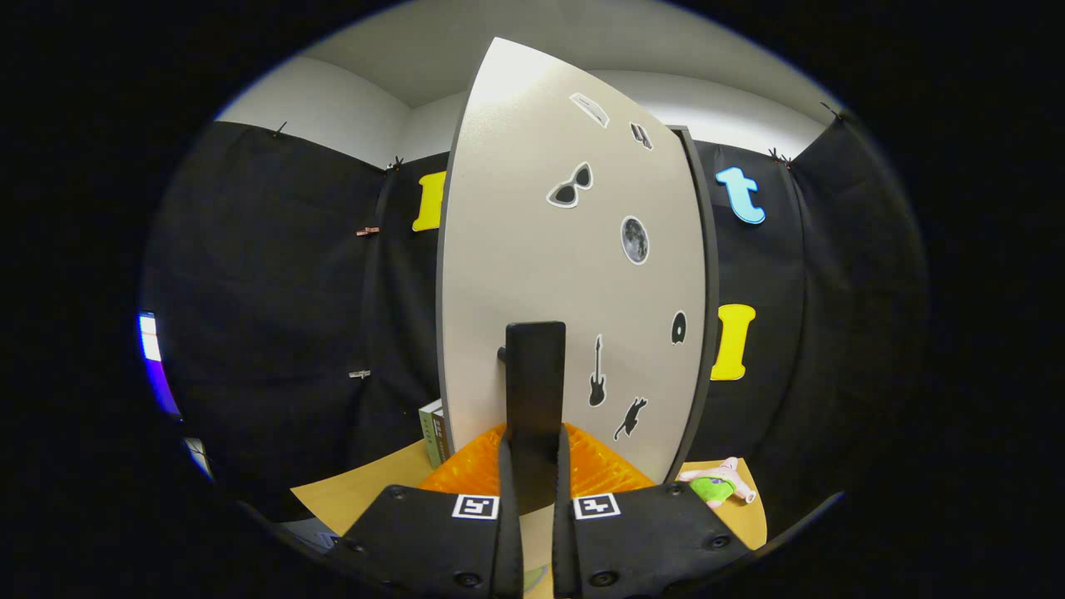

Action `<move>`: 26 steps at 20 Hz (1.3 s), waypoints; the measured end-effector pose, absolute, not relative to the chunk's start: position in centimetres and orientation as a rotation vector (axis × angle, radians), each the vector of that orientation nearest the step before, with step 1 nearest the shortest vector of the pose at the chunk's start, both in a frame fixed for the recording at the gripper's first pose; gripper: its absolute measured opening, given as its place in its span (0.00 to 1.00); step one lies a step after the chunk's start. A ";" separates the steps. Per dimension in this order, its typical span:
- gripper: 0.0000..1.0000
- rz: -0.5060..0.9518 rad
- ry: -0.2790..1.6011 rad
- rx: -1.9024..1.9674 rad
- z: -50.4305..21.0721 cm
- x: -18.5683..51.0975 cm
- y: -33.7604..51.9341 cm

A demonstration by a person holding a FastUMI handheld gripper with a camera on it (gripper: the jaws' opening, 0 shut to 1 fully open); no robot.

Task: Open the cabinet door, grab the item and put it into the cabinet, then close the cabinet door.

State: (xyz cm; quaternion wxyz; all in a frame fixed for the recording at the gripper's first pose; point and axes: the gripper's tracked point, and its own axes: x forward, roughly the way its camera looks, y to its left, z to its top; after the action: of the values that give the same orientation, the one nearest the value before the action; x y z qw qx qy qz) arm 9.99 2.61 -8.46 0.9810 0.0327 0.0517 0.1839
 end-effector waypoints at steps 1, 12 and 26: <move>0.18 0.365 0.103 0.060 -8.4 9.8 2.0; 0.17 0.203 0.068 0.030 -8.5 10.1 -4.1; 0.29 0.012 -0.031 0.039 -6.7 10.9 -8.9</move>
State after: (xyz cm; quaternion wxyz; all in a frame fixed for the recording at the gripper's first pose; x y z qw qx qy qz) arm 10.85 -8.95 -6.72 0.9997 0.0193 -0.0157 0.0059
